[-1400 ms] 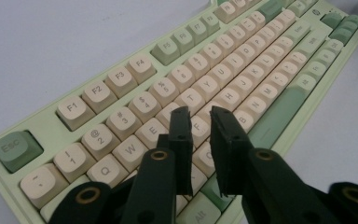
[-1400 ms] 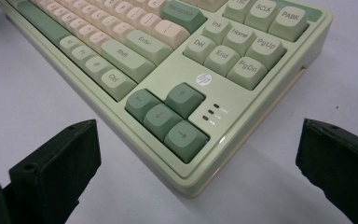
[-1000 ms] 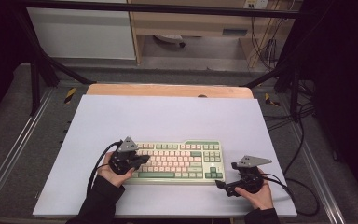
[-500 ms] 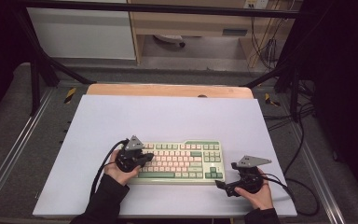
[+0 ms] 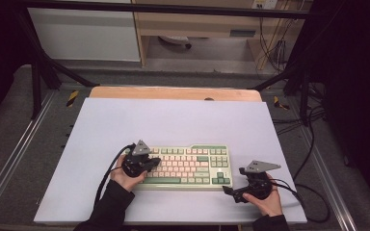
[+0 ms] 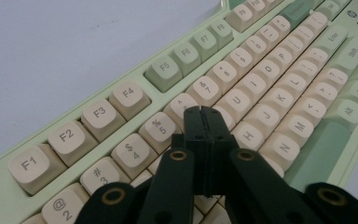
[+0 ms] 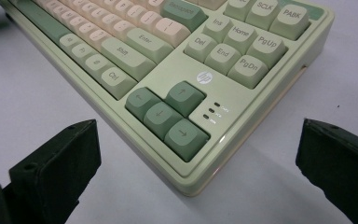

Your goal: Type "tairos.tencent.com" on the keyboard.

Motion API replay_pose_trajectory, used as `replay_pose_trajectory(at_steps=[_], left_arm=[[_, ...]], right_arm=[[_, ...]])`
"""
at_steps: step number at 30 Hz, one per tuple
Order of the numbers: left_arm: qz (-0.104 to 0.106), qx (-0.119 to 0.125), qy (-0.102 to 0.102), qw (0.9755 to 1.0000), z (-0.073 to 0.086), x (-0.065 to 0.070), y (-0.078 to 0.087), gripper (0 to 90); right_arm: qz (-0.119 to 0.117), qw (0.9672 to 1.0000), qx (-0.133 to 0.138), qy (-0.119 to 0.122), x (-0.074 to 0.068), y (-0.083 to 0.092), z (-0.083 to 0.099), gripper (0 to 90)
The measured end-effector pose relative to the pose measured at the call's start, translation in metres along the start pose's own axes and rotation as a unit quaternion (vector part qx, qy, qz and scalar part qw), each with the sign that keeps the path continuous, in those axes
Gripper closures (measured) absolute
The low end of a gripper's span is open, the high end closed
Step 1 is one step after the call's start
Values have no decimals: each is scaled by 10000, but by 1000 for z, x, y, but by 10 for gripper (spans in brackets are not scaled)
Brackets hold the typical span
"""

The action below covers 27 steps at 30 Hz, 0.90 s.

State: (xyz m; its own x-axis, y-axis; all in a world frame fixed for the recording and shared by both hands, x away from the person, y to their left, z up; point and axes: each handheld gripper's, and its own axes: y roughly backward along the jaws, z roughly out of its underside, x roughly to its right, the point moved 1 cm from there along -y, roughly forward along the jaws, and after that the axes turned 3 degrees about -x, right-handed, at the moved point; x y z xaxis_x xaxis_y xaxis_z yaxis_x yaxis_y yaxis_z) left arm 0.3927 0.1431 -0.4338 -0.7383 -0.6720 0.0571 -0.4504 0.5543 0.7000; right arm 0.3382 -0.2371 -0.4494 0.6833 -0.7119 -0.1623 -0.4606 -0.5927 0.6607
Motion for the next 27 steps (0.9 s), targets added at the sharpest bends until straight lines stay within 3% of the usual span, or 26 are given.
replay_pose_trajectory(at_steps=[7, 27], left_arm=[[45, 17, -38, 10000, 1, 1, 0, 899], [160, 214, -21, 9996, 5, -2, 30, 896]], right_arm=[[-7, 10000, -8, -25, 0, -1, 0, 4], [-10, 10000, -10, -26, -1, 0, 0, 5]])
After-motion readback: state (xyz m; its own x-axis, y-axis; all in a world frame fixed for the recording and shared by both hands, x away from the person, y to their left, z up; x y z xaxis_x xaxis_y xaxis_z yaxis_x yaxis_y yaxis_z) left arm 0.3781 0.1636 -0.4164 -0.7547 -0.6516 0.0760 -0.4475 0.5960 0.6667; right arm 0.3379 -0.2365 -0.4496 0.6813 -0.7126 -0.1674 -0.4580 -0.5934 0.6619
